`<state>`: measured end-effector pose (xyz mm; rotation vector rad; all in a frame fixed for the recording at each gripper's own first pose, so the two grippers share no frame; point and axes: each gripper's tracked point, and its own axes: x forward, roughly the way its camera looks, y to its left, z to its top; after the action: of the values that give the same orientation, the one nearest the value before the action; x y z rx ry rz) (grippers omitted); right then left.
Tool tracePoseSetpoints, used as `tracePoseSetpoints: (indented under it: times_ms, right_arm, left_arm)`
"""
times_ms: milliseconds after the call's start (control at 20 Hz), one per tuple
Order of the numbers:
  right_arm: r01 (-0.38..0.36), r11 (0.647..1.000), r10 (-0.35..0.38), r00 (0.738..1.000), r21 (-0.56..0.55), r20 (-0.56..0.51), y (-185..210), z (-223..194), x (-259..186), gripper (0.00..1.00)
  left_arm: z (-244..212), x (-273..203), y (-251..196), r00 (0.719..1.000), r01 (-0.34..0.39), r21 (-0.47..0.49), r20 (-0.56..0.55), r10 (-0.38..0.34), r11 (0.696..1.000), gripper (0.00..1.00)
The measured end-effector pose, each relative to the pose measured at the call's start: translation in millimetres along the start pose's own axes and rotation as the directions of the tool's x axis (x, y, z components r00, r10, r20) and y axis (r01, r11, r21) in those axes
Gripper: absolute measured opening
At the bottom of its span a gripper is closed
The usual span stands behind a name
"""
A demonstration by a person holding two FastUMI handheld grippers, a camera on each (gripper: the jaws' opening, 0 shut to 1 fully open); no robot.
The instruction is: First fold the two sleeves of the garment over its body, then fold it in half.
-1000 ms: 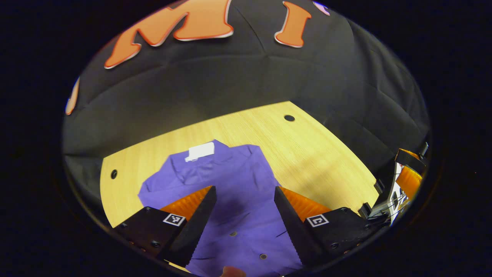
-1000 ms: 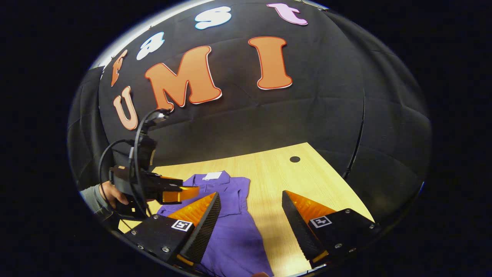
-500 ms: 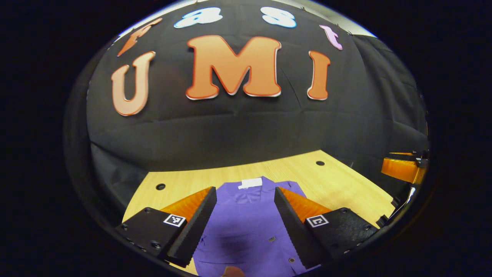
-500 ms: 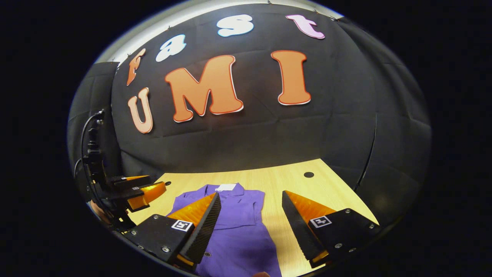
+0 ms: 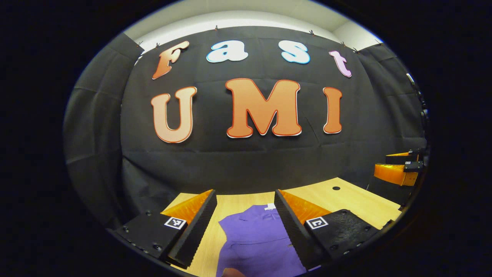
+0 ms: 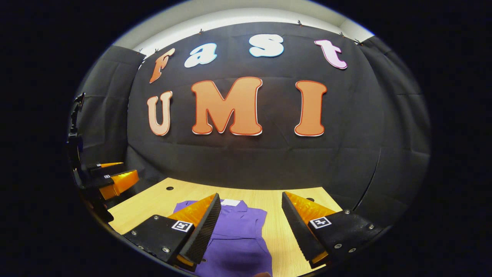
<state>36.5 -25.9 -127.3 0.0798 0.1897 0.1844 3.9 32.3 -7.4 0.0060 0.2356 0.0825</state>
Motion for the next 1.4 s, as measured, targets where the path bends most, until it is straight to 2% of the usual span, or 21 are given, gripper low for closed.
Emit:
tracePoseSetpoints:
  times_ms: [150, 250, 400, 500, 650, 850, 950, 1050, 1200, 1300, 1400]
  right_arm:
    - [0.002, 1.000, -0.002, 0.991, 0.002, -0.136, -1, -43, -7, 0.95]
    - [-0.001, 1.000, 0.004, 0.971, 0.011, -0.241, -3, -78, -16, 0.95]
    - [0.000, 1.000, 0.008, 0.912, 0.020, -0.411, -9, -136, -34, 0.95]
    - [0.014, 0.999, 0.009, 0.876, 0.044, -0.482, -14, -163, -46, 0.95]
    - [0.036, 0.994, 0.028, 0.821, 0.100, -0.571, -16, -195, -62, 0.95]
    - [0.027, 0.995, 0.043, 0.725, 0.091, -0.687, -21, -244, -87, 0.95]
    - [0.030, 0.996, 0.041, 0.683, 0.084, -0.729, -23, -265, -95, 0.96]
    - [0.042, 0.995, 0.042, 0.640, 0.089, -0.767, -25, -283, -104, 0.96]
    - [0.069, 0.992, 0.044, 0.587, 0.104, -0.808, -26, -304, -114, 0.95]
    - [0.082, 0.992, 0.033, 0.547, 0.094, -0.836, -28, -317, -122, 0.96]
    - [0.092, 0.993, 0.014, 0.520, 0.072, -0.854, -30, -324, -126, 0.96]
  left_arm:
    - [-34, -14, 9, 0.995, -0.005, 0.019, -0.096, 0.007, 1.000, 0.97]
    - [-68, -23, 15, 0.979, -0.009, 0.020, -0.204, 0.013, 1.000, 0.97]
    - [-114, -37, 29, 0.937, -0.014, 0.033, -0.348, 0.024, 0.999, 0.98]
    - [-149, -49, 31, 0.896, 0.002, 0.017, -0.444, 0.005, 1.000, 0.97]
    - [-193, -67, 34, 0.821, 0.008, -0.008, -0.571, -0.011, 1.000, 0.97]
    - [-254, -93, 35, 0.694, -0.006, -0.054, -0.719, -0.035, 0.999, 0.98]
    - [-280, -104, 37, 0.630, -0.022, -0.066, -0.776, -0.038, 0.998, 0.97]
    - [-298, -114, 37, 0.581, -0.029, -0.070, -0.813, -0.040, 0.997, 0.98]
    - [-335, -137, 36, 0.480, -0.009, -0.059, -0.876, -0.048, 0.998, 0.98]
    - [-337, -144, 35, 0.442, 0.003, -0.058, -0.895, -0.054, 0.998, 0.98]
    - [-342, -152, 35, 0.414, 0.000, -0.065, -0.908, -0.059, 0.998, 0.98]
